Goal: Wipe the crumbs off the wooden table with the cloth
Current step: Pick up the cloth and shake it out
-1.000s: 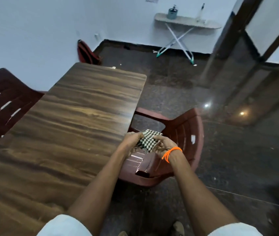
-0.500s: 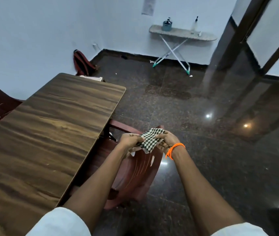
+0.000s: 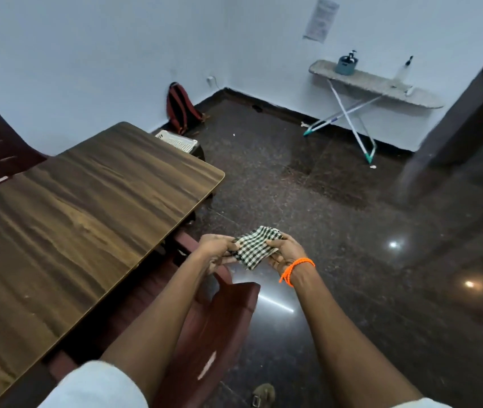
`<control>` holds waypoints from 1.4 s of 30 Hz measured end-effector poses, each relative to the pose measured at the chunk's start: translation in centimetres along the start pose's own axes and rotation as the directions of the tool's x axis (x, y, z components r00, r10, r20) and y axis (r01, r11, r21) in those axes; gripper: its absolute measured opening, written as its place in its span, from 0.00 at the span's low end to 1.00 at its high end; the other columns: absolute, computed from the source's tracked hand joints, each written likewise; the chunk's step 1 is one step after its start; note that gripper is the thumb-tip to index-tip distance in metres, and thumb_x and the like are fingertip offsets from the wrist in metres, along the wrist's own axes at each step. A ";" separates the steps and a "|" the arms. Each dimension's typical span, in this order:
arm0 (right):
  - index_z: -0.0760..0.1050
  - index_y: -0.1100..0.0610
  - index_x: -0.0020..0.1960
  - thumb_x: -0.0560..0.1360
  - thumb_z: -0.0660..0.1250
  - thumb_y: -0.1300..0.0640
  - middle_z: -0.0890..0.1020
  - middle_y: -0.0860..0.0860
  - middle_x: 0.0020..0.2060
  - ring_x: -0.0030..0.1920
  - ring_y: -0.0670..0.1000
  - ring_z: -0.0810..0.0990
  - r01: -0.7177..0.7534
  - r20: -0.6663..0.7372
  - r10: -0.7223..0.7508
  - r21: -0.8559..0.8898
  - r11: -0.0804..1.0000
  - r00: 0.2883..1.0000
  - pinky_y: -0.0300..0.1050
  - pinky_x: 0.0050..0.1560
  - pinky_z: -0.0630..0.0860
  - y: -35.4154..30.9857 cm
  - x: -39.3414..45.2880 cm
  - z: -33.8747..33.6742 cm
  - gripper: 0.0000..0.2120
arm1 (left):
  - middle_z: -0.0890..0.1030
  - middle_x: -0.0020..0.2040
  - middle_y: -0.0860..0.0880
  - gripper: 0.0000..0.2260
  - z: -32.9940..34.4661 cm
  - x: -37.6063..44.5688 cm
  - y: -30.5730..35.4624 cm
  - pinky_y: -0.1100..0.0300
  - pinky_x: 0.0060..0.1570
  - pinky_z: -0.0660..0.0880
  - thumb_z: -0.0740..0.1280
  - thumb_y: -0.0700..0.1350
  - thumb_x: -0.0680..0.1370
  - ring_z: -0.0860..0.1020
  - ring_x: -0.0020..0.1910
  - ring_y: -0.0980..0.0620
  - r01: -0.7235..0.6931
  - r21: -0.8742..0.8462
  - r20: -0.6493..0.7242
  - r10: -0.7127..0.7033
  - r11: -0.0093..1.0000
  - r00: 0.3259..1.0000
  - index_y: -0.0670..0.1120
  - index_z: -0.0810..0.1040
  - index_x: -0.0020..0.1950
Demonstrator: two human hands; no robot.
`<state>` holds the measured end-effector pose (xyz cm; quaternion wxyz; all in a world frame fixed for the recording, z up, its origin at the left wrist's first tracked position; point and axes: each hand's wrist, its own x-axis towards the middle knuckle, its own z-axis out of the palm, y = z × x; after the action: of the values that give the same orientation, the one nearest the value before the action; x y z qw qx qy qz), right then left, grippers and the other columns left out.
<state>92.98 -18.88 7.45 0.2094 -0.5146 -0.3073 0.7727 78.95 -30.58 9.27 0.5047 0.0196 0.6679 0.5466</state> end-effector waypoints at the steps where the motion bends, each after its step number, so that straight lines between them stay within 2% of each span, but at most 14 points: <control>1: 0.77 0.58 0.64 0.74 0.67 0.74 0.85 0.60 0.52 0.46 0.57 0.85 -0.002 0.004 0.002 -0.022 1.000 1.000 0.52 0.43 0.82 -1.4 0.9 -0.3 0.22 | 0.83 0.42 0.45 0.07 1.1 0.8 0.4 0.60 0.30 0.82 0.68 0.28 0.76 0.82 0.41 0.51 0.010 -0.023 -0.023 -0.011 1.000 1.000 0.39 0.80 0.46; 5: 0.76 0.59 0.66 0.74 0.66 0.73 0.85 0.58 0.47 0.43 0.56 0.84 -0.019 0.057 0.024 -0.087 0.996 0.998 0.48 0.40 0.80 -7.2 4.6 -0.4 0.22 | 0.83 0.41 0.46 0.07 5.0 3.5 3.4 0.62 0.31 0.82 0.67 0.29 0.77 0.81 0.40 0.53 0.008 -0.078 -0.054 -0.012 0.997 0.998 0.39 0.80 0.49; 9: 0.77 0.59 0.65 0.75 0.66 0.73 0.85 0.58 0.46 0.43 0.56 0.84 -0.022 0.112 0.039 -0.147 0.989 0.993 0.48 0.40 0.80 -12.7 9.0 0.9 0.21 | 0.84 0.43 0.44 0.10 7.8 6.7 7.3 0.57 0.36 0.83 0.69 0.29 0.75 0.82 0.42 0.51 -0.021 -0.132 -0.146 0.002 0.991 0.989 0.37 0.81 0.55; 13: 0.78 0.59 0.63 0.74 0.67 0.73 0.85 0.58 0.47 0.44 0.57 0.84 -0.040 0.179 0.073 -0.185 0.982 0.981 0.50 0.42 0.80 -17.4 14.2 2.3 0.20 | 0.85 0.45 0.45 0.10 10.2 10.6 11.2 0.57 0.33 0.83 0.71 0.30 0.75 0.83 0.42 0.52 -0.021 -0.150 -0.208 -0.011 0.988 0.978 0.39 0.82 0.54; 17: 0.77 0.57 0.59 0.75 0.65 0.73 0.85 0.58 0.44 0.35 0.52 0.84 -0.077 0.244 0.135 -0.234 0.969 0.960 0.47 0.37 0.80 -21.9 19.1 3.5 0.18 | 0.84 0.45 0.45 0.08 13.2 13.9 14.5 0.56 0.35 0.82 0.72 0.31 0.74 0.81 0.44 0.54 -0.035 -0.202 -0.316 -0.031 0.979 0.948 0.42 0.82 0.49; 22: 0.79 0.58 0.52 0.75 0.65 0.74 0.85 0.58 0.41 0.39 0.55 0.85 -0.084 0.284 0.169 -0.287 0.954 0.944 0.45 0.32 0.81 -27.7 23.9 6.2 0.14 | 0.85 0.45 0.45 0.09 16.0 17.1 19.5 0.55 0.38 0.83 0.72 0.30 0.73 0.82 0.43 0.53 -0.098 -0.251 -0.422 -0.017 0.963 0.907 0.40 0.82 0.50; 25: 0.80 0.58 0.53 0.75 0.65 0.73 0.86 0.59 0.43 0.40 0.55 0.85 -0.085 0.330 0.201 -0.334 0.939 0.922 0.48 0.36 0.82 -30.4 27.0 8.7 0.14 | 0.85 0.51 0.42 0.11 16.3 19.7 22.2 0.52 0.44 0.83 0.72 0.29 0.73 0.83 0.49 0.49 -0.130 -0.278 -0.478 -0.020 0.952 0.878 0.38 0.82 0.54; 27: 0.80 0.58 0.54 0.75 0.65 0.73 0.86 0.59 0.44 0.42 0.56 0.85 -0.088 0.347 0.218 -0.354 0.931 0.912 0.50 0.40 0.83 -31.6 29.0 10.5 0.14 | 0.85 0.52 0.41 0.12 16.0 21.6 23.7 0.49 0.49 0.82 0.72 0.29 0.73 0.83 0.51 0.48 -0.144 -0.299 -0.503 -0.027 0.943 0.864 0.37 0.82 0.56; 29: 0.79 0.58 0.54 0.75 0.65 0.73 0.85 0.58 0.44 0.42 0.56 0.84 -0.096 0.357 0.237 -0.371 0.924 0.903 0.49 0.40 0.83 -32.6 31.4 12.5 0.15 | 0.85 0.51 0.42 0.13 15.6 24.1 25.1 0.47 0.53 0.81 0.72 0.29 0.73 0.83 0.51 0.49 -0.153 -0.330 -0.522 -0.045 0.932 0.852 0.37 0.81 0.57; 32: 0.79 0.58 0.55 0.75 0.65 0.73 0.85 0.58 0.44 0.42 0.56 0.84 -0.107 0.372 0.273 -0.410 0.906 0.887 0.49 0.40 0.82 -33.7 35.3 15.6 0.15 | 0.84 0.48 0.43 0.14 14.4 28.2 27.2 0.49 0.53 0.80 0.71 0.29 0.74 0.82 0.51 0.49 -0.162 -0.365 -0.545 -0.070 0.917 0.835 0.37 0.80 0.58; 37: 0.77 0.59 0.59 0.76 0.65 0.72 0.84 0.60 0.47 0.44 0.56 0.84 -0.116 0.365 0.317 -0.478 0.871 0.875 0.48 0.37 0.80 -35.6 42.5 21.9 0.15 | 0.84 0.52 0.41 0.13 11.6 35.7 32.0 0.53 0.45 0.80 0.70 0.28 0.74 0.81 0.50 0.49 -0.199 -0.402 -0.582 -0.082 0.894 0.809 0.36 0.80 0.58; 40: 0.76 0.59 0.61 0.76 0.65 0.72 0.83 0.60 0.52 0.46 0.56 0.83 -0.111 0.369 0.346 -0.530 0.841 0.862 0.51 0.43 0.81 -36.6 46.5 25.9 0.16 | 0.82 0.55 0.38 0.15 9.7 39.6 34.7 0.53 0.50 0.79 0.71 0.28 0.74 0.81 0.52 0.47 -0.242 -0.453 -0.605 -0.097 0.858 0.790 0.35 0.78 0.60; 42: 0.75 0.59 0.63 0.77 0.64 0.71 0.82 0.61 0.52 0.45 0.56 0.82 -0.100 0.373 0.356 -0.556 0.825 0.857 0.51 0.43 0.80 -37.3 48.5 28.6 0.17 | 0.81 0.54 0.38 0.15 8.3 41.7 36.5 0.54 0.47 0.81 0.72 0.28 0.73 0.81 0.51 0.47 -0.281 -0.498 -0.621 -0.111 0.821 0.776 0.34 0.77 0.58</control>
<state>48.27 31.73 8.92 -0.1129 -0.3868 -0.4784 0.7803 45.16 14.10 10.28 0.2103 -0.2812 0.6022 0.7170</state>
